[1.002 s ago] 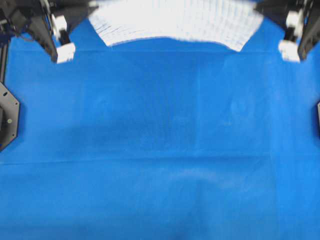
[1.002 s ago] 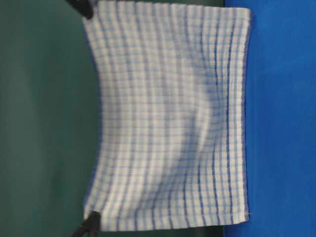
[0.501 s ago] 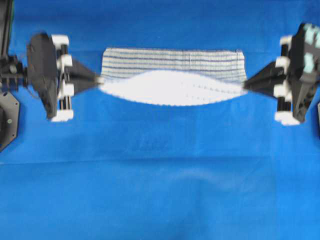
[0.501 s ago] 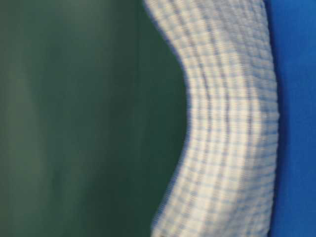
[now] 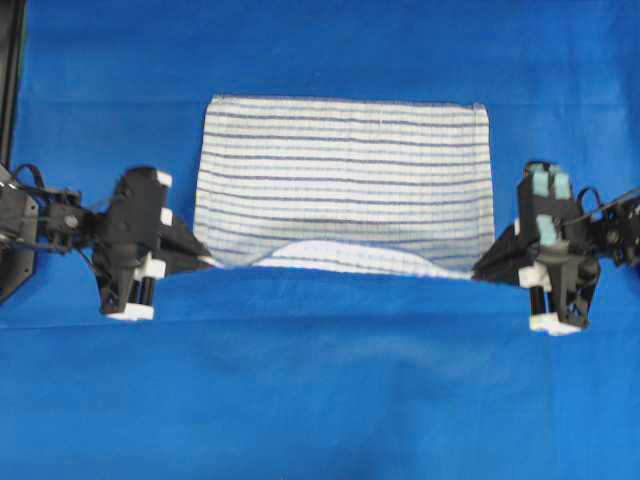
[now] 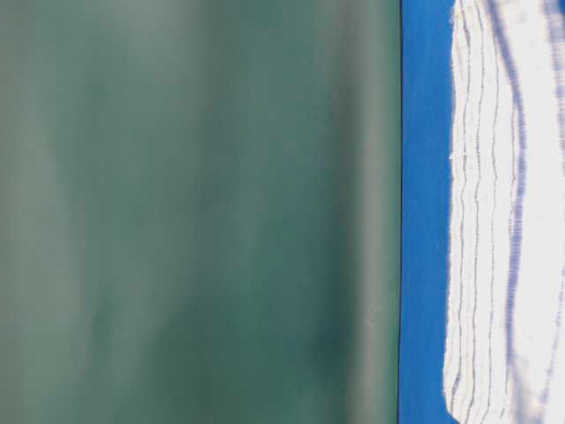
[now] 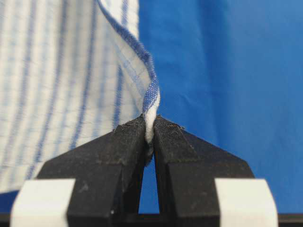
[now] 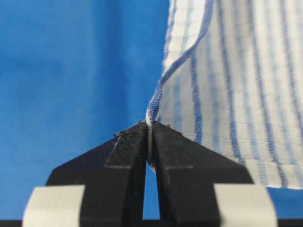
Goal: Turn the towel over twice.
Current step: 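Lay the towel flat on the table and lower both grippers, then open both grippers and pull them back from the towel, then reach both grippers to the far corners and pinch them again, then lift the towel by its far corners with both grippers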
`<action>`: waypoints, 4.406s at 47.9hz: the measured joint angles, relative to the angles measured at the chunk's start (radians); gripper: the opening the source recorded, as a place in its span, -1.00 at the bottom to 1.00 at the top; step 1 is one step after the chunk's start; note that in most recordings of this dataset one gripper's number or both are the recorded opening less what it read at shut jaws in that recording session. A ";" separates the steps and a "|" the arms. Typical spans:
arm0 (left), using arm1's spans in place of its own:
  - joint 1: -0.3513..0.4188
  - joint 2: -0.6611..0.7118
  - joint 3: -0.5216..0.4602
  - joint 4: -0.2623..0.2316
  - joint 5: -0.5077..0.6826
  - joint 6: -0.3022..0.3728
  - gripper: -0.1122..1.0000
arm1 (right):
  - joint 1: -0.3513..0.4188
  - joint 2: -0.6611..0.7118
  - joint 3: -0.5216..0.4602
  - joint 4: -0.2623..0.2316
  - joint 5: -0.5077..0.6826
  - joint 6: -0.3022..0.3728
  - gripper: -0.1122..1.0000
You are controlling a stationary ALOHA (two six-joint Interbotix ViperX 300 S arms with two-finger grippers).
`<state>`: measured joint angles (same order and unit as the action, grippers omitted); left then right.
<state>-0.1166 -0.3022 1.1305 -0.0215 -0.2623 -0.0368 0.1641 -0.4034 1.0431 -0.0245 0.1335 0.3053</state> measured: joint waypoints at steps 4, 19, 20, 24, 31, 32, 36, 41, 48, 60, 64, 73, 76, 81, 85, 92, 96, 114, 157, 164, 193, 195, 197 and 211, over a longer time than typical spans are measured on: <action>-0.025 0.040 -0.002 0.000 -0.018 -0.006 -0.75 | 0.025 0.035 0.002 0.000 -0.018 0.038 -0.70; -0.057 0.107 -0.026 0.000 -0.051 -0.011 -0.75 | 0.052 0.106 0.000 0.000 -0.028 0.069 -0.70; -0.057 0.109 -0.026 0.000 -0.051 -0.011 -0.75 | 0.052 0.107 0.000 0.002 -0.029 0.069 -0.70; -0.057 0.109 -0.026 -0.002 -0.048 -0.011 -0.75 | 0.052 0.110 0.000 0.000 -0.028 0.069 -0.70; -0.057 0.109 -0.026 0.000 -0.043 -0.009 -0.55 | 0.052 0.110 0.000 0.000 -0.028 0.069 -0.65; -0.057 0.109 -0.026 0.000 -0.041 -0.009 -0.48 | 0.052 0.110 0.000 0.002 -0.028 0.071 -0.58; -0.057 0.109 -0.026 -0.002 -0.031 -0.011 -0.10 | 0.052 0.112 -0.002 0.002 -0.028 0.069 -0.16; -0.057 0.109 -0.026 0.000 -0.006 -0.011 0.44 | 0.052 0.110 -0.006 0.002 -0.028 0.071 0.34; -0.058 0.098 -0.032 0.000 0.029 -0.008 0.66 | 0.054 0.103 -0.017 -0.006 -0.005 0.066 0.31; -0.051 -0.008 -0.043 -0.002 0.083 0.006 0.57 | -0.006 -0.003 -0.023 -0.058 0.018 0.058 0.31; -0.032 -0.058 -0.044 -0.002 0.086 0.003 0.57 | -0.048 -0.057 -0.023 -0.081 0.018 0.058 0.31; 0.018 -0.186 -0.035 0.000 0.087 0.008 0.57 | -0.144 -0.189 -0.009 -0.141 0.014 0.057 0.31; 0.032 -0.221 -0.029 -0.002 0.087 0.008 0.57 | -0.167 -0.229 -0.006 -0.160 0.008 0.057 0.31; 0.058 -0.276 -0.018 -0.002 0.084 0.008 0.57 | -0.204 -0.298 0.003 -0.189 -0.003 0.057 0.31; 0.083 -0.321 -0.005 -0.002 0.083 0.009 0.57 | -0.222 -0.344 0.006 -0.204 -0.009 0.057 0.31; 0.107 -0.379 0.011 0.000 0.081 0.011 0.57 | -0.245 -0.383 0.006 -0.215 -0.012 0.057 0.31; 0.115 -0.397 0.015 -0.002 0.083 0.009 0.57 | -0.252 -0.380 0.006 -0.216 -0.012 0.057 0.31; 0.187 -0.348 0.017 -0.002 0.057 0.054 0.57 | -0.322 -0.287 0.008 -0.233 -0.014 0.054 0.31; 0.563 0.278 -0.025 -0.002 -0.316 0.190 0.61 | -0.738 0.325 -0.023 -0.359 -0.275 0.043 0.31; 0.589 0.347 -0.035 -0.002 -0.341 0.192 0.60 | -0.739 0.385 -0.038 -0.362 -0.281 0.041 0.31; 0.612 0.417 -0.081 0.000 -0.249 0.184 -0.74 | -0.741 0.413 -0.055 -0.376 -0.279 0.034 -0.76; 0.612 0.416 -0.081 0.000 -0.247 0.176 -0.74 | -0.739 0.413 -0.055 -0.377 -0.279 0.034 -0.76; 0.612 0.414 -0.081 -0.002 -0.244 0.173 -0.74 | -0.741 0.413 -0.055 -0.377 -0.279 0.034 -0.76; 0.612 0.308 -0.081 -0.002 -0.209 0.173 -0.74 | -0.769 0.370 -0.080 -0.377 -0.249 0.032 -0.76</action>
<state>0.4955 0.0061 1.0492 -0.0230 -0.4709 0.1365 -0.6044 -0.0337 0.9633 -0.4019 -0.1150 0.3375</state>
